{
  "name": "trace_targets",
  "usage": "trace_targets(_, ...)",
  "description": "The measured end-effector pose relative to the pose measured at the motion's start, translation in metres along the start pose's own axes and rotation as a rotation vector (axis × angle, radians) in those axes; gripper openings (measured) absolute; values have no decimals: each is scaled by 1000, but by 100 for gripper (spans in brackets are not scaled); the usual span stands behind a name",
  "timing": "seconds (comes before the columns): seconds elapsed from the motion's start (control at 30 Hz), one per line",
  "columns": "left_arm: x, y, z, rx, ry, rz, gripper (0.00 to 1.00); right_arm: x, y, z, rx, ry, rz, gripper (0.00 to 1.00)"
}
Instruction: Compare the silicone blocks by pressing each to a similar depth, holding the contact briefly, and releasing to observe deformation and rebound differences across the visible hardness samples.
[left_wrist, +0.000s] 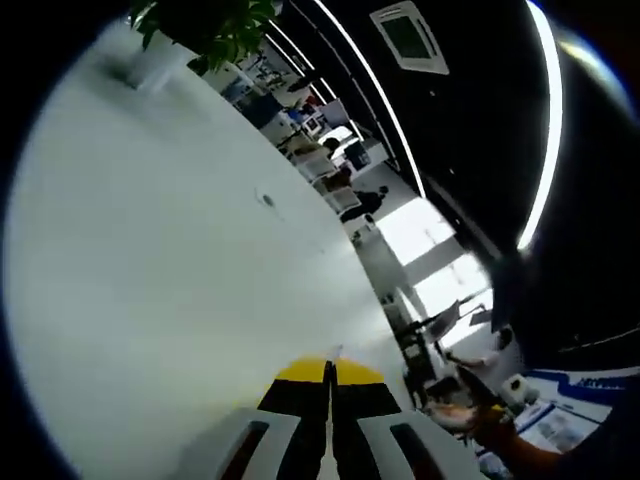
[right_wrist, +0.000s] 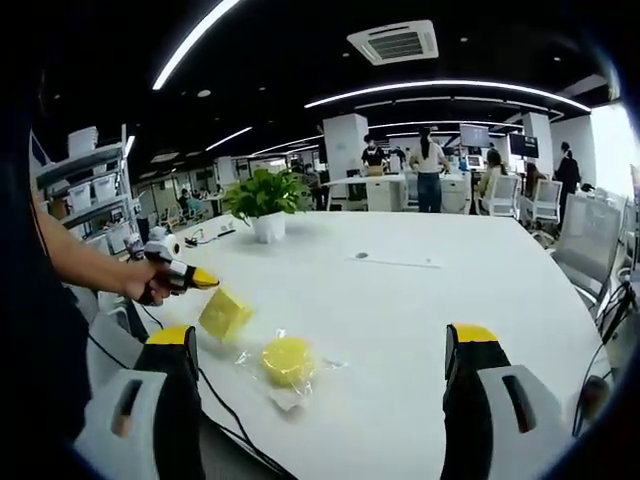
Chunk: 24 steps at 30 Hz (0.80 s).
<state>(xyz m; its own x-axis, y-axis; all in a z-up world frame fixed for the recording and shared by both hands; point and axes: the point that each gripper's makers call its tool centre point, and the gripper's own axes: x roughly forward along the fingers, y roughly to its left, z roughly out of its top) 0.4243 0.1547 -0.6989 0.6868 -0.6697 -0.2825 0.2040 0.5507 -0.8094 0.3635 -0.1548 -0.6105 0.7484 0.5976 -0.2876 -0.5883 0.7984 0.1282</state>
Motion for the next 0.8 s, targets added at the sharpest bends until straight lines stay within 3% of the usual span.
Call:
trace_targets(0.27,-3,34,3,123,29,106,0,-7,0,-4,-5,3,-10,96)
trace_targets(0.47,-4,46,2,213,52,142,0,-7,-1,-6,2,8,-16,96)
trace_targets(0.7,-3,58,-1,400,114,183,0,-5,2,-7,8,15,-19,96)
trace_targets(0.8,-3,64,-2,442,134,208,0,-3,4,-9,7,23,-15,96)
